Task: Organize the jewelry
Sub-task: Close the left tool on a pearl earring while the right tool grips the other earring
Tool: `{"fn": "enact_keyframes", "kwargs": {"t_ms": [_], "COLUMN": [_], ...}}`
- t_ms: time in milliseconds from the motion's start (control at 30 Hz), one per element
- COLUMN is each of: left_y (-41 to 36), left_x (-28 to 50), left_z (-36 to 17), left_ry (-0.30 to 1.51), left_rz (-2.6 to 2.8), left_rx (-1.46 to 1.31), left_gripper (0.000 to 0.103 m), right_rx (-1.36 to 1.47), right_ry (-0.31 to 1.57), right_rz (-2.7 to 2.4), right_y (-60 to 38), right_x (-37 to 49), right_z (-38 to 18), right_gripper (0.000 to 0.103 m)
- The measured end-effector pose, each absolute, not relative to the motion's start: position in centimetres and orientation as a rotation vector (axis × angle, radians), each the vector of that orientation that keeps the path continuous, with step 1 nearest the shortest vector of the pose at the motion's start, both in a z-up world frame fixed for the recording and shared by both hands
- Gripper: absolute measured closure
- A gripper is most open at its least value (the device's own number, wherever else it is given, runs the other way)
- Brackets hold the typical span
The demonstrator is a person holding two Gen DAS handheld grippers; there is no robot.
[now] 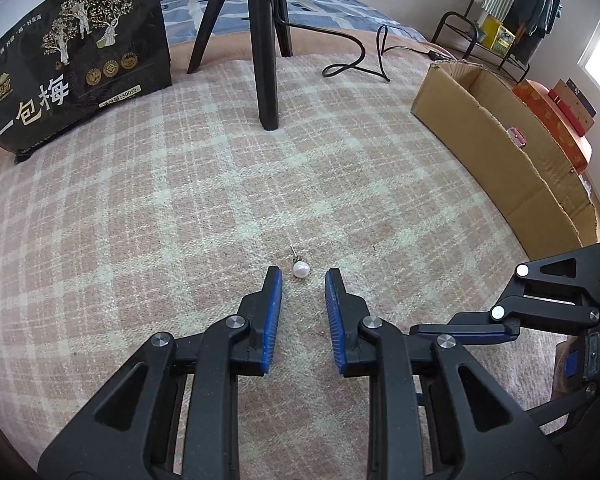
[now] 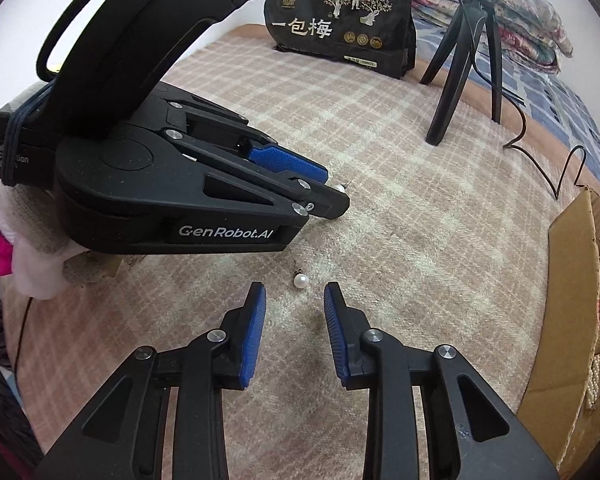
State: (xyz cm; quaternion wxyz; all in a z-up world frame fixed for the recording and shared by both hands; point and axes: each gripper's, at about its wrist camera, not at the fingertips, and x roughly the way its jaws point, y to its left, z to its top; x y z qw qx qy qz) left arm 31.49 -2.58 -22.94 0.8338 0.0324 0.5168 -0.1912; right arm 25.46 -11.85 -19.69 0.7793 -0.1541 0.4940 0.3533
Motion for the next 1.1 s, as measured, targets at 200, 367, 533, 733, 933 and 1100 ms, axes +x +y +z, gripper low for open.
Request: {"fn": "enact_keyframes", "kwargs": {"t_ms": [200,367,533,733,933,1100], "left_y": [-2.7,-2.6,-2.6,-2.7,-2.5,-2.0], "left_x": [31.8,31.8,31.8,31.8,31.3,31.0], "left_z": [-23.2,-23.3,-23.3,-23.5,-23.0,-22.0], "left_ry": [1.094,1.098,1.097,1.084,1.065,1.047], "left_rz": [-0.407,-0.403,-0.397,-0.389,-0.37,-0.354], "left_rx": [0.064,0.061,0.069,0.077,0.088,0.076], "left_gripper": [0.081,0.09,0.093,0.096,0.096,0.096], "right_rx": [-0.333,-0.339,-0.351,-0.332,-0.307,-0.304], "right_ry": [1.072,1.068,1.064,1.076,1.076,1.068], "right_rz": [0.753,0.753,0.758,0.774,0.763,0.755], "right_y": [-11.9,-11.6,-11.2,-11.1,-11.9,-12.5], "right_x": [25.9,25.9,25.9,26.0,25.9,25.4], "right_z": [-20.2,-20.3,-20.5,-20.6,-20.0,-19.1], "right_gripper": [0.08,0.08,0.088,0.096,0.096,0.096]}}
